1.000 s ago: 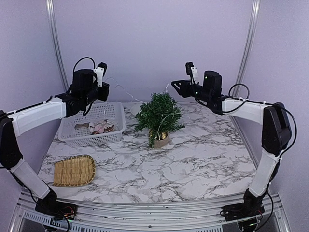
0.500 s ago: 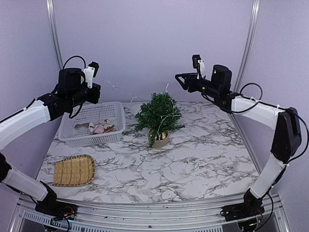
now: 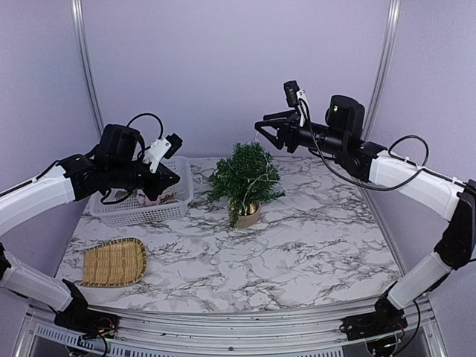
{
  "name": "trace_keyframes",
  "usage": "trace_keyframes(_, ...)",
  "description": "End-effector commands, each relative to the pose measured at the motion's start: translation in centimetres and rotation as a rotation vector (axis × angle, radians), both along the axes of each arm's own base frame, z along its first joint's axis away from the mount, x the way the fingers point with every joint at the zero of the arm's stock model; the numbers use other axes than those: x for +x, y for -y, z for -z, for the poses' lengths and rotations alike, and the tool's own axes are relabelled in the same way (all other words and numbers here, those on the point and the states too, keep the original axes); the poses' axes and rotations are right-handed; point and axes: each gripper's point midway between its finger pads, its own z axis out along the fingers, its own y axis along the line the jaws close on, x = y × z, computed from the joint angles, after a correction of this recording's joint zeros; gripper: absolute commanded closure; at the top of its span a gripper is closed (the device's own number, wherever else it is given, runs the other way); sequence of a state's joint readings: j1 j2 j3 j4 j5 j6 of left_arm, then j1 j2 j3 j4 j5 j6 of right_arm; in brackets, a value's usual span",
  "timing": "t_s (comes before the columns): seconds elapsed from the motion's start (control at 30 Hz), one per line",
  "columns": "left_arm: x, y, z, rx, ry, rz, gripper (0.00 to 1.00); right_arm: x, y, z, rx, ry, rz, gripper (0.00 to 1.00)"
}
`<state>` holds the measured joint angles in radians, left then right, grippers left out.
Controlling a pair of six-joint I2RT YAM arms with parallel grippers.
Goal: Decorate the small christmas tree
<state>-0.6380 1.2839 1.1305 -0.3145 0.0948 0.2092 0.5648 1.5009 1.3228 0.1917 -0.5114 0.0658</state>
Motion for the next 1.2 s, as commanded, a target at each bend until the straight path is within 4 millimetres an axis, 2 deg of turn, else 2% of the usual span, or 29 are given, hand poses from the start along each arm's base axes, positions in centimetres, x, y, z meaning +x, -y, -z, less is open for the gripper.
trace_keyframes(0.0,-3.2,2.3,0.6,-0.012,-0.061,0.209,1.00,-4.1,-3.5,1.3,-0.104,0.079,-0.148,0.52)
trace_keyframes(0.07,-3.7,3.2,0.8,-0.022,-0.079,0.260,1.00,-5.3,-5.0,2.7,-0.149,0.104,-0.190,0.55)
trace_keyframes(0.23,-3.9,4.8,0.9,-0.042,-0.099,0.337,1.00,-6.7,-7.9,6.1,-0.248,0.149,-0.255,0.59)
trace_keyframes(0.37,-4.4,5.6,0.2,-0.067,-0.085,0.390,1.00,-7.3,-9.9,7.5,-0.284,0.169,-0.290,0.61)
trace_keyframes(0.5,-4.8,6.0,-0.4,-0.087,-0.070,0.426,1.00,-7.5,-11.0,8.8,-0.324,0.218,-0.301,0.61)
trace_keyframes(0.93,-5.7,6.8,-0.6,-0.112,-0.092,0.497,1.00,-7.6,-13.8,9.9,-0.471,0.468,-0.246,0.61)
trace_keyframes(1.17,-6.1,7.0,-0.7,-0.122,-0.101,0.523,1.00,-8.0,-14.6,10.3,-0.508,0.525,-0.237,0.68)
